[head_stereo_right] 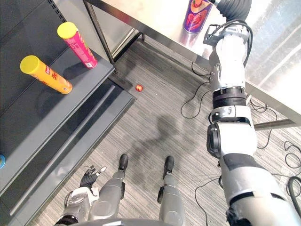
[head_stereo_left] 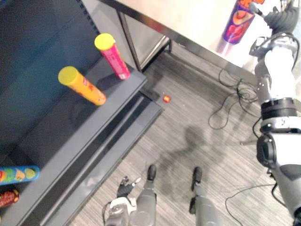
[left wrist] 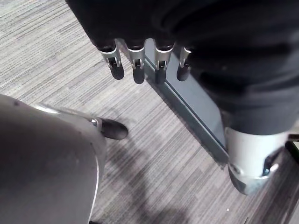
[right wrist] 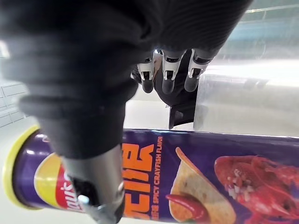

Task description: Put the gum and the chips on the shelf.

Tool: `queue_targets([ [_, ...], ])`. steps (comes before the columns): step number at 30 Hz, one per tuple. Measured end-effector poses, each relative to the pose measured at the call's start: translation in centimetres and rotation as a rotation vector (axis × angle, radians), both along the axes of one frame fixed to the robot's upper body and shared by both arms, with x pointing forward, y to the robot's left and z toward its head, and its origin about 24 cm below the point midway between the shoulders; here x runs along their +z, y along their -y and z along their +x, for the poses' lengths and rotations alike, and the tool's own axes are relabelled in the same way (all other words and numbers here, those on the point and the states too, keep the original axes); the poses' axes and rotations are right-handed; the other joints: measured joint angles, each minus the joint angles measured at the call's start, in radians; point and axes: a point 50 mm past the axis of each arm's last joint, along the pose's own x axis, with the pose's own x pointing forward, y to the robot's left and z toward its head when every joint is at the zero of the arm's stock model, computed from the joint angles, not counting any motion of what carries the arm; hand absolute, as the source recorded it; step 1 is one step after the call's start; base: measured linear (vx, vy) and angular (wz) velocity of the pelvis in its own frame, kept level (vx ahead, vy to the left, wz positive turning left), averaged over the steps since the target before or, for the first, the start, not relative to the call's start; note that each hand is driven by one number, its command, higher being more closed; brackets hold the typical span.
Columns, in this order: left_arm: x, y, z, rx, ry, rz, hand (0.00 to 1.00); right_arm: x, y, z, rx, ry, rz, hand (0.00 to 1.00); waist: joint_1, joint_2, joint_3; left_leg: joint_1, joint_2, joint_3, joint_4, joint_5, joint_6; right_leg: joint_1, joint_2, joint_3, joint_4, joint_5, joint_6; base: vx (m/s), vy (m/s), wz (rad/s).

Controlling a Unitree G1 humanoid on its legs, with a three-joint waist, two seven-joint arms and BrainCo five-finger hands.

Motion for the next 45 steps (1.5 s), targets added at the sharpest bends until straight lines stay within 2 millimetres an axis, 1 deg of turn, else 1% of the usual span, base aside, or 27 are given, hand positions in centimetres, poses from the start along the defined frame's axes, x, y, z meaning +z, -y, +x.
queue_targets([
  [3, 0.1, -0.1, 0.1, -0.002, 0.002, 0.004, 0.0, -0.3, 0.1, 0.3, -0.004, -0.023, 0.008, 0.0, 0.0, -0.004, 0.002, 0.0, 0.0, -0.012, -0.013, 0.012, -0.001, 0.0, 0.0, -0.011, 0.0, 0.0, 0.0, -0.01, -0.026, 0.11],
  [5, 0.2, -0.2, 0.3, -0.011, 0.008, 0.01, 0.0, -0.4, 0.1, 0.4, 0.0, -0.028, 0.014, 0.0, 0.004, -0.013, 0.007, 0.0, 0.002, -0.021, -0.025, 0.021, -0.003, 0.0, 0.001, -0.018, 0.0, 0.0, 0.0, -0.01, -0.024, 0.12],
  [8, 0.3, -0.2, 0.5, -0.012, 0.012, 0.012, 0.0, -0.2, 0.1, 0.5, 0.001, -0.035, 0.02, 0.0, 0.008, -0.018, 0.009, 0.0, 0.002, -0.027, -0.035, 0.028, -0.002, 0.0, 0.0, -0.025, 0.0, 0.0, 0.0, -0.01, -0.015, 0.07],
  [10, 0.3, -0.1, 0.7, -0.017, 0.015, 0.014, 0.0, 0.1, 0.0, 0.5, 0.002, -0.029, 0.021, 0.0, 0.021, -0.018, 0.01, 0.0, 0.002, -0.029, -0.036, 0.029, -0.002, 0.0, 0.0, -0.027, 0.0, 0.0, 0.0, 0.0, -0.006, 0.02],
  [12, 0.4, -0.1, 0.7, -0.018, 0.016, 0.015, 0.0, 0.3, -0.2, 0.5, 0.006, -0.026, 0.018, 0.0, 0.024, -0.018, 0.01, -0.001, 0.002, -0.033, -0.037, 0.029, -0.002, 0.0, 0.0, -0.034, -0.001, 0.0, 0.0, 0.0, -0.007, 0.03],
  [13, 0.4, -0.1, 0.7, -0.018, 0.016, 0.015, 0.0, 0.3, -0.2, 0.5, 0.006, -0.025, 0.018, 1.0, 0.023, -0.018, 0.01, -0.002, 0.002, -0.037, -0.039, 0.031, -0.001, 0.001, 0.0, -0.037, -0.001, 0.0, 0.0, 0.0, -0.013, 0.08],
  [15, 0.4, -0.1, 0.7, -0.018, 0.016, 0.016, 0.0, 0.3, -0.2, 0.5, 0.006, -0.024, 0.019, 1.0, 0.023, -0.018, 0.01, -0.002, 0.002, -0.043, -0.051, 0.039, -0.002, 0.0, 0.0, -0.041, -0.001, 0.0, 0.0, 0.0, -0.01, 0.09],
  [22, 0.5, -0.5, 1.0, -0.018, 0.022, 0.028, 0.0, 0.4, -0.6, 0.8, 0.012, -0.038, 0.018, 1.0, 0.024, -0.031, 0.016, -0.002, 0.004, -0.044, -0.052, 0.041, -0.003, -0.001, 0.001, -0.042, -0.001, 0.0, 0.0, 0.0, -0.001, 0.01],
  [27, 0.6, -0.6, 1.0, -0.018, 0.022, 0.031, 0.0, -0.3, -1.3, 1.2, 0.033, -0.069, 0.027, 1.0, 0.023, -0.031, 0.017, -0.002, 0.004, -0.043, -0.052, 0.041, -0.003, -0.001, 0.002, -0.042, -0.001, 0.0, 0.0, 0.0, 0.0, 0.0],
  [35, 0.6, -0.8, 1.0, -0.018, 0.02, 0.035, 0.0, -0.2, -1.5, 1.1, 0.03, -0.056, 0.033, 1.0, 0.023, -0.032, 0.017, 0.0, 0.006, -0.04, -0.051, 0.04, -0.004, -0.002, 0.004, -0.037, -0.001, 0.001, -0.001, 0.0, -0.001, -0.01],
  [37, 0.6, -0.8, 0.9, -0.016, 0.019, 0.035, 0.0, 0.4, -2.0, 0.0, 0.04, 0.019, 0.019, 1.0, 0.023, -0.032, 0.017, 0.004, 0.009, -0.033, -0.051, 0.039, -0.005, -0.002, 0.007, -0.032, -0.001, 0.001, -0.001, 0.0, -0.004, -0.1],
  [39, 0.6, -0.8, 0.9, -0.014, 0.017, 0.035, 0.0, 0.6, -2.6, -0.6, 0.052, 0.062, 0.001, 1.0, 0.023, -0.032, 0.017, 0.012, 0.012, -0.02, -0.051, 0.036, -0.007, -0.002, 0.01, -0.018, -0.001, 0.001, -0.001, 0.0, -0.009, -0.19],
  [41, 0.5, -1.0, 0.8, -0.005, 0.007, 0.034, 0.0, 0.6, -3.3, -1.7, 0.075, 0.126, -0.022, 1.0, 0.018, -0.032, 0.017, 0.019, 0.014, -0.007, -0.049, 0.033, -0.008, -0.002, 0.012, -0.008, -0.001, 0.001, -0.001, 0.0, -0.023, -0.18],
  [42, 0.5, -1.0, 0.8, -0.002, 0.006, 0.035, 0.0, 0.4, -3.3, -2.4, 0.08, 0.156, -0.038, 1.0, 0.017, -0.033, 0.016, 0.021, 0.016, -0.004, -0.049, 0.032, -0.009, -0.001, 0.014, -0.007, -0.001, 0.001, -0.001, -0.01, -0.027, -0.15],
  [43, 0.4, -1.1, 0.7, 0.005, 0.002, 0.034, 0.0, -0.3, -3.4, -3.4, 0.083, 0.187, -0.082, 1.0, 0.017, -0.034, 0.016, 0.027, 0.017, 0.005, -0.05, 0.03, -0.01, -0.001, 0.016, 0.002, -0.001, 0.001, -0.001, 0.0, -0.022, -0.18],
  [45, 0.4, -1.3, 0.5, 0.011, -0.004, 0.035, 0.0, -1.3, -3.9, -4.1, 0.107, 0.2, -0.128, 1.0, 0.011, -0.035, 0.015, 0.037, 0.017, 0.014, -0.05, 0.026, -0.009, 0.003, 0.017, 0.012, -0.001, 0.001, -0.001, 0.0, -0.015, -0.16],
])
